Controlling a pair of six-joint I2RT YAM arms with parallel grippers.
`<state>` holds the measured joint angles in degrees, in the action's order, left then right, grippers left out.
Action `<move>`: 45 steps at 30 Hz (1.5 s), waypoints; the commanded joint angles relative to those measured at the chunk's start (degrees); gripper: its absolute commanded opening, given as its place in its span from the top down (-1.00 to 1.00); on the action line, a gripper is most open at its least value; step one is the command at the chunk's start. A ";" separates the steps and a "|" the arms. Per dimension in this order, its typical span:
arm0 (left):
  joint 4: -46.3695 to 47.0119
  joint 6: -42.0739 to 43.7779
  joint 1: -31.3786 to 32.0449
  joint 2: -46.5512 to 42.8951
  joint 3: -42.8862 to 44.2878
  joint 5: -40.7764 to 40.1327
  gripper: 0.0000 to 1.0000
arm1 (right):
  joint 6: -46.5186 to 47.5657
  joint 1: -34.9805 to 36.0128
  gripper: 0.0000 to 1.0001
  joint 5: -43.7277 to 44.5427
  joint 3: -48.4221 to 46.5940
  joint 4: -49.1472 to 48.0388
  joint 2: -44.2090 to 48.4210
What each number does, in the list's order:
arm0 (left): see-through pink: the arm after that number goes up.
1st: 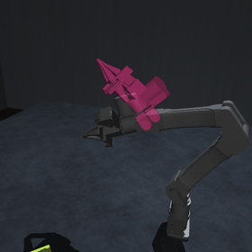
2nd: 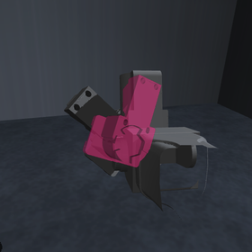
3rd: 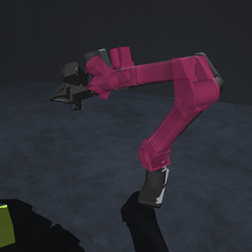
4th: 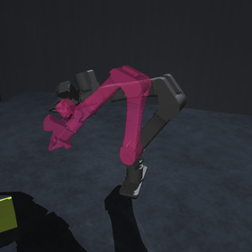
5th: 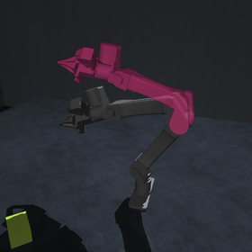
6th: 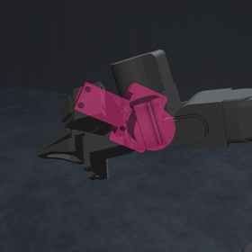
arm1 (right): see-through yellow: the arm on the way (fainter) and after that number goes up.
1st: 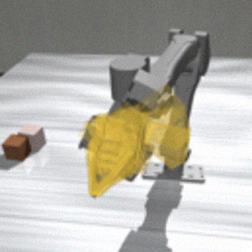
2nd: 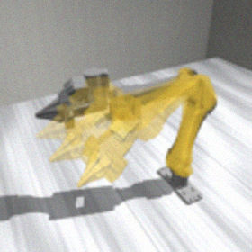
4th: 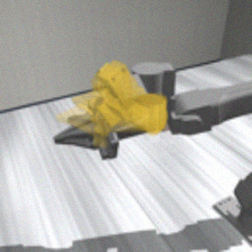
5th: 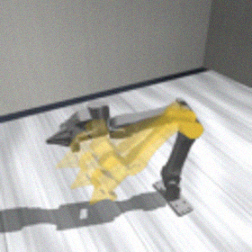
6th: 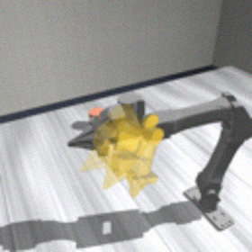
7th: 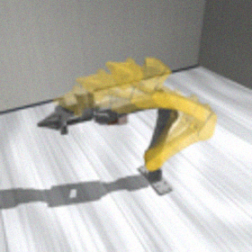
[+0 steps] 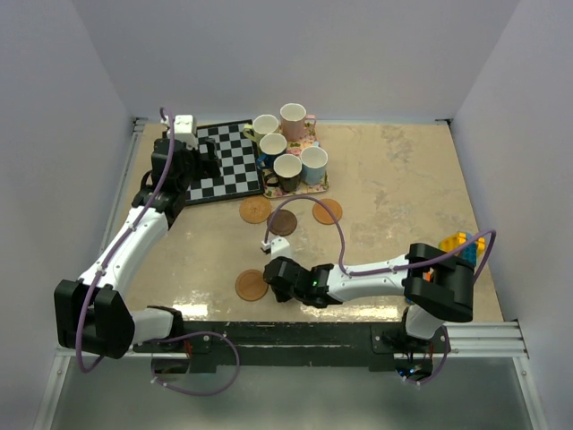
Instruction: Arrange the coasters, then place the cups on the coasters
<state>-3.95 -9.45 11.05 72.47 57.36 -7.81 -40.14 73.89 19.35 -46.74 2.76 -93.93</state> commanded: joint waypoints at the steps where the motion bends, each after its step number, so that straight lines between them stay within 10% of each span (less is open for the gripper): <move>1: 2.28 -0.21 0.46 -0.31 -0.06 -0.01 -0.99 | -1.61 1.26 0.62 -3.54 -0.45 9.71 -0.20; 21: 2.54 -0.04 0.55 -0.04 -0.23 -0.27 -0.99 | 5.51 -1.11 0.08 7.37 -8.64 17.54 5.33; 45: 2.45 0.05 0.64 0.66 -0.15 -0.10 -0.99 | 15.53 -20.54 0.07 -18.38 4.20 -0.56 10.53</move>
<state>-3.92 -9.43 11.40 72.97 57.28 -7.86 -25.65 53.74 6.04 -43.57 7.14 -83.55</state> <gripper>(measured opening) 0.995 0.475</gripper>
